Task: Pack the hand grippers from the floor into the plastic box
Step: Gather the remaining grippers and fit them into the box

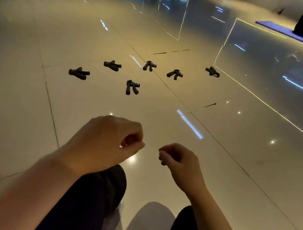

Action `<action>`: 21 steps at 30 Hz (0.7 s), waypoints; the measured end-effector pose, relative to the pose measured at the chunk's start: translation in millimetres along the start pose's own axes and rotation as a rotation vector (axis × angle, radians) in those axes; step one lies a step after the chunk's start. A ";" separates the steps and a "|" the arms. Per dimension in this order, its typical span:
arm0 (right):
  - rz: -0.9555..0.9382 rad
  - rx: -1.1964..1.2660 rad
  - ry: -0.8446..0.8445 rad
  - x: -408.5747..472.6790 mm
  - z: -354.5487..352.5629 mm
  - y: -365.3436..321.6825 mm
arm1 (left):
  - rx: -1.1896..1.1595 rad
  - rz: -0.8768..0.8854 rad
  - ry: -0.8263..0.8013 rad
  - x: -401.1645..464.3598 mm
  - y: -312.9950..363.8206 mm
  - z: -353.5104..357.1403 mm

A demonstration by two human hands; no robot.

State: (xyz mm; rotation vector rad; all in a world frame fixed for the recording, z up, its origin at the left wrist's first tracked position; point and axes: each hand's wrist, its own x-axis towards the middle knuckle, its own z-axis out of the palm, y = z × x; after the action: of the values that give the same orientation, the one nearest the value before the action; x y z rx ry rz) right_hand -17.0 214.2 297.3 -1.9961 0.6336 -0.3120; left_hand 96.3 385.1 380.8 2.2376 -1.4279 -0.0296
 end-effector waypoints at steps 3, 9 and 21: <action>-0.040 -0.025 0.003 28.0 -1.0 -30.1 | 0.095 -0.028 0.055 26.0 -38.4 -13.5; -0.166 -0.203 -0.019 98.7 3.3 -89.9 | 0.054 -0.016 0.353 84.3 -104.2 -29.3; -0.092 -0.597 -0.236 253.5 5.6 -114.0 | -0.140 -0.254 0.162 175.7 -186.8 -22.8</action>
State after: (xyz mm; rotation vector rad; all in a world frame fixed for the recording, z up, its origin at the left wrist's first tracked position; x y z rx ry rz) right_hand 230.8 121.5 382.7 -2.5875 0.5206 0.0767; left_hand 341.0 306.1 366.2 2.2350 -1.0210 -0.0294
